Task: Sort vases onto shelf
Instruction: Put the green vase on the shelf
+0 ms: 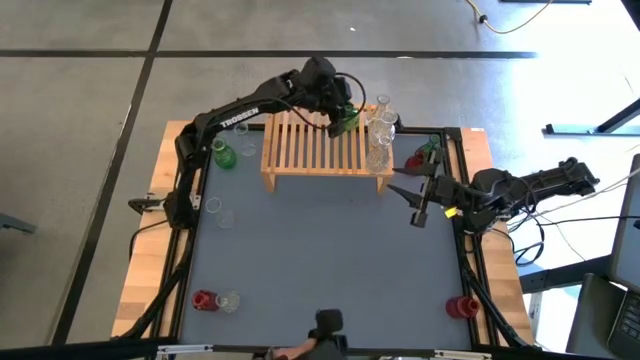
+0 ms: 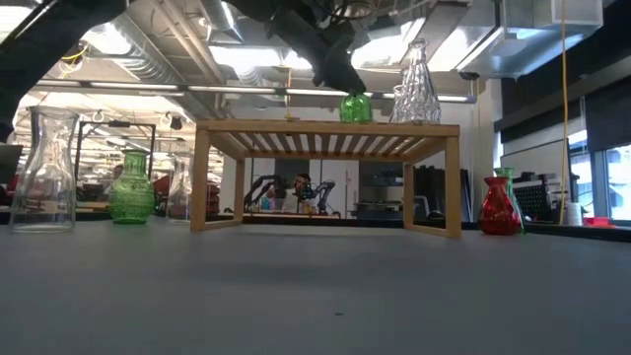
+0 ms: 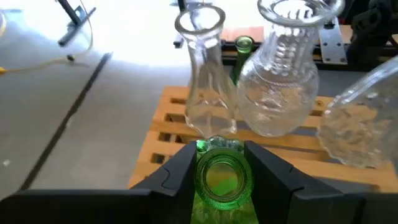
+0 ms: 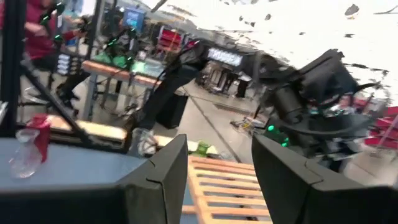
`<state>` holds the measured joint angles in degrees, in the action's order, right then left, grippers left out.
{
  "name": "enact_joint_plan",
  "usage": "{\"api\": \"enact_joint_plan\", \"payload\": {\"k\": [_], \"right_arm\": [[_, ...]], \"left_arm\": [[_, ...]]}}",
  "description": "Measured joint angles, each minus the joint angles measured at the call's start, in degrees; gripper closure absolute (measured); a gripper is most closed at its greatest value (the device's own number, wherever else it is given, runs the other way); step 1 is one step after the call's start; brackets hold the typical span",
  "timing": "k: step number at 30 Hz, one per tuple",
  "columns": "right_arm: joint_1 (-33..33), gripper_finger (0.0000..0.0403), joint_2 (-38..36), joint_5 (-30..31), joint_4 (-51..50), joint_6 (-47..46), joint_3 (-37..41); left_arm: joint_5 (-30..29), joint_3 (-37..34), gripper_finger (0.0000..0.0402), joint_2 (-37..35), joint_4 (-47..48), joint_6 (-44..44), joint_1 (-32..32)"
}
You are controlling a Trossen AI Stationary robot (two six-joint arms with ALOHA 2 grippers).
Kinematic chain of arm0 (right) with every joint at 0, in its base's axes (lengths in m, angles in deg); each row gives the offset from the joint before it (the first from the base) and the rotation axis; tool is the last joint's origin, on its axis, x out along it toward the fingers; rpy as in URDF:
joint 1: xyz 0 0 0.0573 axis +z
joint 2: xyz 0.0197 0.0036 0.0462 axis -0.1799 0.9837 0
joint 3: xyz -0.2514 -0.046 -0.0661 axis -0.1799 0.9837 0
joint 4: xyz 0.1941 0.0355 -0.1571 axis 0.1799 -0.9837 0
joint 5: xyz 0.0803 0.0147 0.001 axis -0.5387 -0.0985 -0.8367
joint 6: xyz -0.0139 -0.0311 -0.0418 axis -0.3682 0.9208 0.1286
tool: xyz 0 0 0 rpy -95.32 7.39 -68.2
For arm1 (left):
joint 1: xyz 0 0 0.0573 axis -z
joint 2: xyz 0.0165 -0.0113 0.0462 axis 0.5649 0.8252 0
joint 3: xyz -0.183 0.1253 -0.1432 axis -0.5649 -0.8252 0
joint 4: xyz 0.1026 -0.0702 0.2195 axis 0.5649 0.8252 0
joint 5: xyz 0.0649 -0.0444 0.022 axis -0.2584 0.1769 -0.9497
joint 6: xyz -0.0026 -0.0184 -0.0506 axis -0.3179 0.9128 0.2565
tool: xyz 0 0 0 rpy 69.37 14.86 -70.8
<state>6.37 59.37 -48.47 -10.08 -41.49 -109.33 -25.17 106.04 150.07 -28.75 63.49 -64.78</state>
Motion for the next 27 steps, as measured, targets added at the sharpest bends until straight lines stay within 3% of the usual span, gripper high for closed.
{"api": "enact_joint_plan", "payload": {"k": [9,27], "right_arm": [[0.11,0.0233,3.59,-2.73,-0.07,-3.63,0.00],[0.13,0.0233,8.66,-6.13,-1.97,-5.14,0.00]], "left_arm": [[4.11,0.16,0.0287,1.08,-4.72,-2.18,-0.86],[3.09,0.05,0.0287,5.20,-6.46,-3.62,-2.67]]}}
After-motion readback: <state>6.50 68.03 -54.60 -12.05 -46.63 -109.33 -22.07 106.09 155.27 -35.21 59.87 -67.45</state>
